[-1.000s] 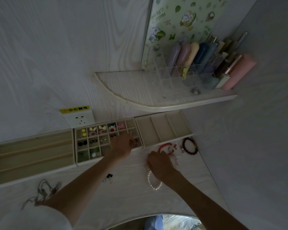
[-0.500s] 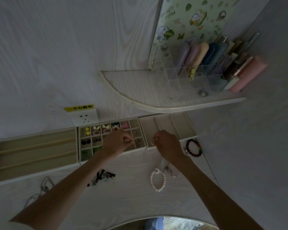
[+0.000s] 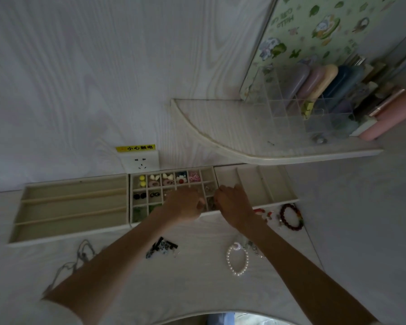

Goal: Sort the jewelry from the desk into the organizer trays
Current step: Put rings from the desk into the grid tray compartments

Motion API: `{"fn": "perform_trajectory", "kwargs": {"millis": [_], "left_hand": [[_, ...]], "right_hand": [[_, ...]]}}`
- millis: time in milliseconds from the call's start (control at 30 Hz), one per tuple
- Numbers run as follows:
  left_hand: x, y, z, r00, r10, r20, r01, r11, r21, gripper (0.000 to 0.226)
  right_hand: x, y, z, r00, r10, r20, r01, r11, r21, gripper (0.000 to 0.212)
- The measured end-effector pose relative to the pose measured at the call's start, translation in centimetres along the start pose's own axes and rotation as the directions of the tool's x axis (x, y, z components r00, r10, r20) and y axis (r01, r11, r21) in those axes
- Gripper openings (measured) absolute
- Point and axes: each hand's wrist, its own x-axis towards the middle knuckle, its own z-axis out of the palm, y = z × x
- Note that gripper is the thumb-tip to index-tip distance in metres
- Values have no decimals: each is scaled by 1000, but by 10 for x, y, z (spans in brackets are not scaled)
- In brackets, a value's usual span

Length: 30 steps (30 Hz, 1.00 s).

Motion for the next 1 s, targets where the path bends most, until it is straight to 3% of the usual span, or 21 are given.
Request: {"fn": "perform_trajectory", "kwargs": {"millis": [200,367,533,633,867,1000], "left_hand": [[6,2,-4,997,59,-55,-56,998,42,28],[12,3,-3,985,174,-15,-165,957,238,27],[22,12,-11,949,283,142,-312,764,565,34],[28,17,-13,942,260,212,-334,676,656,36],[36,21,-17,947,223,233,-321,724,610,37],[36,18,-17,954,211,213,-297,767,569,35]], "right_hand": [[-2,7,-1,998,-31,49,29,998,49,22],[-7,18,-10,998,-42,43,37,994,106,24],[-17,36,-16,999,21,48,-31,972,235,33],[-22,43,-18,996,46,72,-66,951,301,37],[-35,54,-15,993,85,88,-111,928,355,37],[-34,50,-18,991,21,132,-67,933,354,38]]}}
